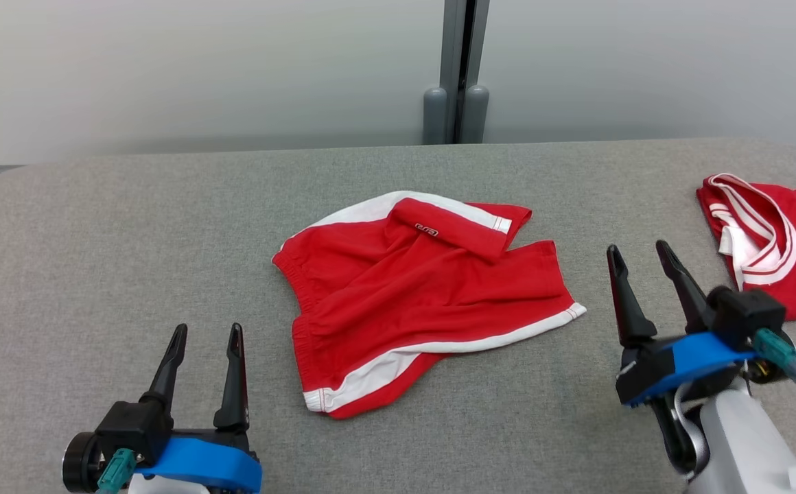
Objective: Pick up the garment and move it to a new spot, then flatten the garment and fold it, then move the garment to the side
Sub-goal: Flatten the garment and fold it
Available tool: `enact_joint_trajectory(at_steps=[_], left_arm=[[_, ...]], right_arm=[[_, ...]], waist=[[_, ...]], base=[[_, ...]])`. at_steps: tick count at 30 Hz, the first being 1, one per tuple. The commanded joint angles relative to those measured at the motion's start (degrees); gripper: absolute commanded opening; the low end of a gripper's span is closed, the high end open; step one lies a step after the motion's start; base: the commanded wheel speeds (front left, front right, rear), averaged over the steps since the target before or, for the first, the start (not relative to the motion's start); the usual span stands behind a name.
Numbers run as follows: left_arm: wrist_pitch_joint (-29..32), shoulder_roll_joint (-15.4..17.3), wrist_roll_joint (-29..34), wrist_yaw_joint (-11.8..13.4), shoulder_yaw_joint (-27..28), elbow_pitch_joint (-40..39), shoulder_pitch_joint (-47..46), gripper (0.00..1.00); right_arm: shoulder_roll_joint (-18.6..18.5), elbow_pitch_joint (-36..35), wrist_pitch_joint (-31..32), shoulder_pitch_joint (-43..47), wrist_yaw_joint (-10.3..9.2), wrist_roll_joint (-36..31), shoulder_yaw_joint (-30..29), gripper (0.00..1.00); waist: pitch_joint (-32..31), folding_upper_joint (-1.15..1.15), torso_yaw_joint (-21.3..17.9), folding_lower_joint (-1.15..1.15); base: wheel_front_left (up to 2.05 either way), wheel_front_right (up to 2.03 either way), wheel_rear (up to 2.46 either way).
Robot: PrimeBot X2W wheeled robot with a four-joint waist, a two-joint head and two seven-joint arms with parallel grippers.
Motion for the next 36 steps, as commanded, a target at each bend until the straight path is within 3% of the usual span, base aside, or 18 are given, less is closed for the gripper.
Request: enact_joint_trajectory(at_steps=[1,5,13,36], left_arm=[[-0.23,0.28,0.33,0.12,-0.05,0.40,0.29,1.00],[-0.23,0.52,0.44,0.29,0.11,1.16,1.02,1.00],[-0.24,0.86,0.22,0.67,0.36,2.67,2.16,1.00],[-0.06,1.38,-0.61,1.28,0.15,3.11,3.30,1.00]], right_arm=[[1.13,-3.97,-0.31,3.98,0.01,-1.75,-1.71,1.00],[2.68,-13.05,0.39,11.66,0.01,-5.38,-3.45,1.00],[3.93,-21.72,5.29,19.20,0.01,-7.19,-5.55,1.00],[4.04,-25.31,9.32,23.22,0.01,-4.31,-7.26,1.00]], waist=[[-0.85,0.01,-0.58,0.01],[-1.75,0.01,-1.24,0.01],[-3.18,0.01,-1.60,0.01],[-4.25,0.01,-0.94,0.01]], base=[[0.00,0.00,0.00],[0.00,0.00,0.00],[0.00,0.00,0.00],[0.00,0.00,0.00]])
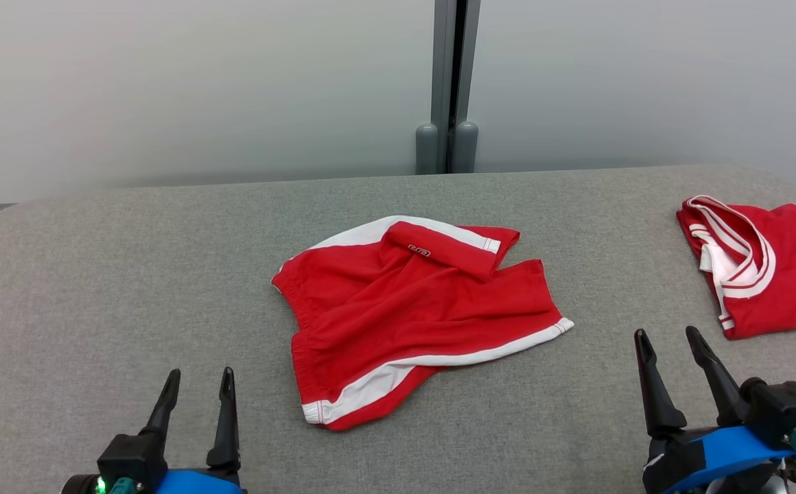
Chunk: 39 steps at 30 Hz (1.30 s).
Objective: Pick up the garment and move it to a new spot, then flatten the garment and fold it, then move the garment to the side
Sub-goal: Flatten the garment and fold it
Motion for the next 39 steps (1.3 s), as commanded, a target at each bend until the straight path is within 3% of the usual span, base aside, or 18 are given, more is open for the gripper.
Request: enact_joint_trajectory(at_steps=[1,9,25,27,28,29,34,39], left_arm=[[0.40,0.42,0.23,-0.52,-0.65,0.15,-0.50,1.00],[8.83,-0.92,-2.57,-4.79,-6.96,3.92,-2.17,1.00],[13.93,-1.91,-8.04,-6.10,-11.76,16.73,-9.84,1.00],[14.32,-2.01,-8.60,-6.15,-12.02,18.17,-10.49,0.69],[14.11,-1.97,-8.70,-6.17,-12.09,18.66,-10.89,0.12],[13.75,-1.94,-9.05,-6.19,-12.16,19.07,-11.18,0.00],[11.74,-1.66,-9.68,-6.27,-13.29,20.52,-12.49,0.00],[9.80,-1.66,-9.41,-6.25,-14.43,21.60,-14.41,0.00]], right_arm=[[0.04,-0.20,0.12,0.72,0.01,0.27,-0.22,1.00],[0.02,0.29,0.78,0.12,0.01,0.25,-0.36,1.00],[0.01,4.03,0.65,-3.15,0.01,0.47,2.11,1.00],[0.01,4.46,0.87,-3.37,0.01,0.46,2.32,1.00],[0.01,4.69,0.97,-3.57,0.01,0.49,2.51,1.00],[0.01,4.92,1.11,-3.90,0.01,0.44,2.77,1.00],[0.01,8.33,3.66,-7.24,0.01,0.63,4.65,1.00],[-0.04,17.77,8.08,-14.14,0.01,-0.31,3.91,1.00]], waist=[[0.09,0.00,0.05,0.00],[0.57,0.00,0.75,0.00],[2.73,0.00,-1.47,0.00],[2.96,0.00,-1.55,0.00],[3.07,0.00,-1.59,0.00],[3.19,0.00,-1.63,0.00],[4.17,0.00,-1.64,0.00],[5.58,0.00,-0.84,0.00]], base=[[0.00,0.00,0.00],[0.00,0.00,0.00],[0.00,0.00,0.00],[0.00,0.00,0.00],[0.00,0.00,0.00],[0.00,0.00,0.00],[0.00,0.00,0.00],[0.00,0.00,0.00]])
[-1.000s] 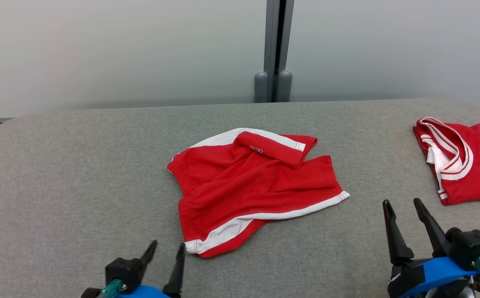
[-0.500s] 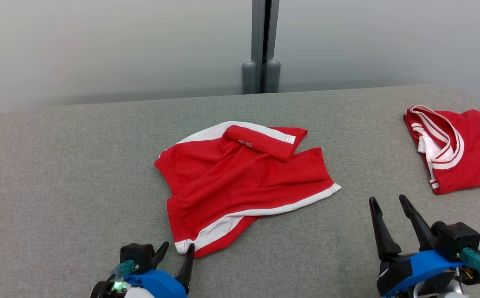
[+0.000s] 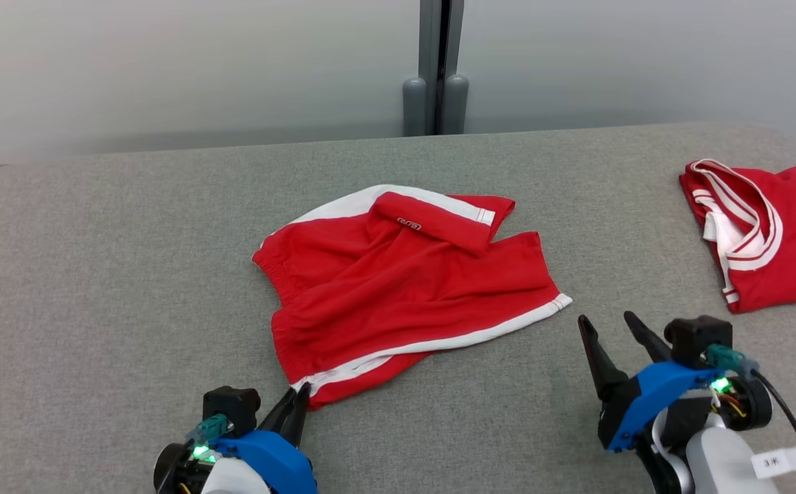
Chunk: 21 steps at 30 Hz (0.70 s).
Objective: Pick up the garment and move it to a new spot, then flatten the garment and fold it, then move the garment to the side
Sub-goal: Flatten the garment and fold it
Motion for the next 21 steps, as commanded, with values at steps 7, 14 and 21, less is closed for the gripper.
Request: enact_joint_trajectory(at_steps=[7,14,21], left_arm=[[-2.09,0.13,0.26,-0.26,-1.87,0.76,-3.77,0.00],[-3.16,0.44,-0.49,-0.20,-3.29,0.40,-5.53,0.00],[-3.74,0.72,-1.13,-0.19,-4.47,0.81,-6.79,0.00]], right_arm=[[-0.15,14.34,1.74,-11.45,0.02,-2.69,-1.75,1.00],[-0.12,25.53,1.54,-19.26,0.03,-4.53,-3.11,1.00],[-0.02,33.63,2.29,-22.99,0.03,-3.83,-0.57,0.48]], waist=[[3.30,0.00,2.49,0.00],[6.30,0.00,3.74,0.00],[7.66,0.00,4.58,0.00]], base=[[0.00,0.00,0.00],[0.00,0.00,0.00],[0.00,0.00,0.00]])
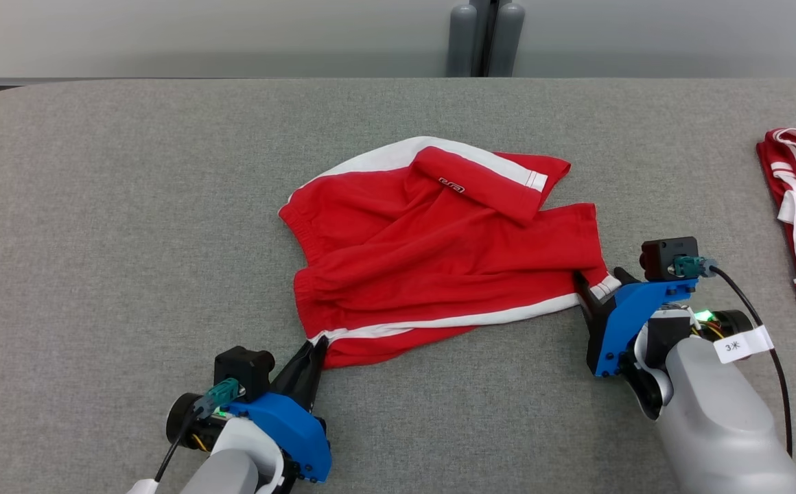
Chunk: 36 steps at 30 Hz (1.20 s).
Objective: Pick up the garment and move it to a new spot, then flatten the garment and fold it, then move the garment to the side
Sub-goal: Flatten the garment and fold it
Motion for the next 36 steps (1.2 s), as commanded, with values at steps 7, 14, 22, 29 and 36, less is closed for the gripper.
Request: enact_joint_trajectory(at_steps=[7,14,22,29,36], left_arm=[[-1.09,0.52,-0.82,0.03,-0.24,0.72,-1.20,0.00],[-4.20,1.09,-2.00,0.03,1.18,-4.83,0.11,0.00],[-4.12,4.38,-5.42,0.22,4.05,-23.30,3.86,0.00],[1.53,7.34,-9.62,1.07,6.26,-43.24,6.62,0.00],[8.47,9.80,-13.73,2.34,7.82,-58.77,5.55,0.00]], right_arm=[[0.13,3.88,-0.78,0.71,0.03,2.60,2.33,0.00],[0.00,-3.45,-7.23,2.97,0.03,9.22,3.00,0.00],[-0.11,-28.18,-4.61,13.59,0.03,14.05,0.71,0.00],[-0.05,-58.47,5.43,24.86,0.03,15.98,-3.33,0.00],[-0.02,-79.41,12.92,28.07,0.03,16.06,-6.11,0.00]], waist=[[-0.52,-0.01,0.08,0.00],[-3.68,-0.01,-0.80,0.00],[-7.69,-0.01,-2.93,0.00],[-8.49,-0.01,-5.22,0.00],[-7.24,-0.01,-6.73,0.00]], base=[[0.00,0.00,0.00],[0.00,0.00,0.00],[0.00,0.00,0.00],[0.00,0.00,0.00],[0.00,0.00,0.00]])
